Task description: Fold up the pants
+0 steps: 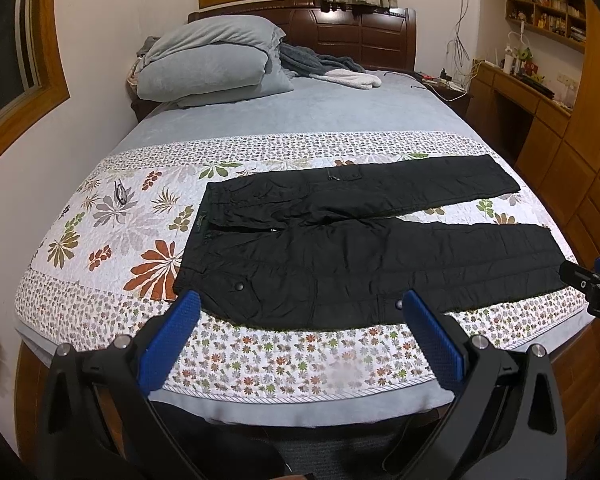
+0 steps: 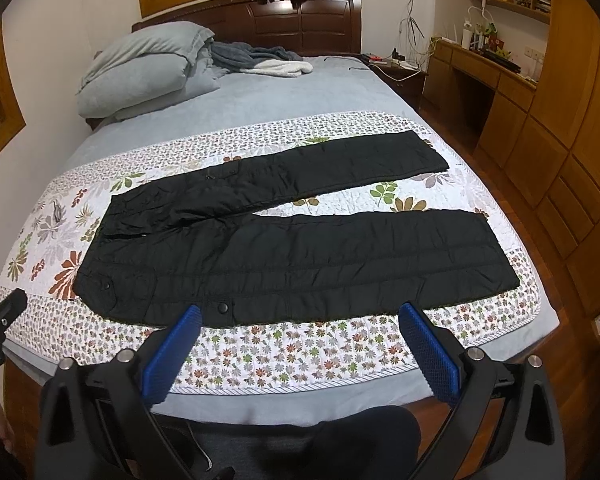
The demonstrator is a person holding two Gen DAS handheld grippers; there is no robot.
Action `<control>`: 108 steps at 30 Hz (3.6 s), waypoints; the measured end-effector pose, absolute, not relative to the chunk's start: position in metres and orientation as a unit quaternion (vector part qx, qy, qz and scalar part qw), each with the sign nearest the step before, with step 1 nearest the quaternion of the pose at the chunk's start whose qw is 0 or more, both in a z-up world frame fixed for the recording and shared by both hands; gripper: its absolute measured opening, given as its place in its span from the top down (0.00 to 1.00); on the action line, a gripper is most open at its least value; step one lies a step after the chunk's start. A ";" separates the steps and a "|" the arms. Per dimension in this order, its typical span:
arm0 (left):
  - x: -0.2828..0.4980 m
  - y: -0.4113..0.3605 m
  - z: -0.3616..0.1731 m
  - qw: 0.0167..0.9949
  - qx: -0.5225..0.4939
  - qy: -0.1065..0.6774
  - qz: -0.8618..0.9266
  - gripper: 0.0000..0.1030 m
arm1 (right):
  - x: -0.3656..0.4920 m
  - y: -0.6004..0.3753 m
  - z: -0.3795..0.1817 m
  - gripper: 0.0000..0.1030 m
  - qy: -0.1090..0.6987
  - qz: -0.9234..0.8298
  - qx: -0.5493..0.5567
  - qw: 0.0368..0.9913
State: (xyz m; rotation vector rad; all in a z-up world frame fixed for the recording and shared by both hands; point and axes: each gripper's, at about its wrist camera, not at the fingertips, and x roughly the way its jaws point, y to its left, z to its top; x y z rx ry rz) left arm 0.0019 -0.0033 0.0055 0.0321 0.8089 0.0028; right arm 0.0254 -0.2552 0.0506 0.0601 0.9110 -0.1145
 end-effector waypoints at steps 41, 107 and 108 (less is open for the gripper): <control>-0.004 -0.004 0.008 0.922 0.015 0.386 -0.005 0.02 | 0.019 -0.260 0.051 0.03 0.436 -0.066 0.023 0.897; 0.176 0.256 -0.232 0.724 -0.419 0.548 0.016 0.80 | 0.063 -0.697 -0.185 0.89 0.346 -0.081 0.529 0.770; 0.173 0.256 -0.229 0.723 -0.420 0.548 0.015 0.80 | 0.062 -0.695 -0.180 0.89 0.347 -0.079 0.526 0.772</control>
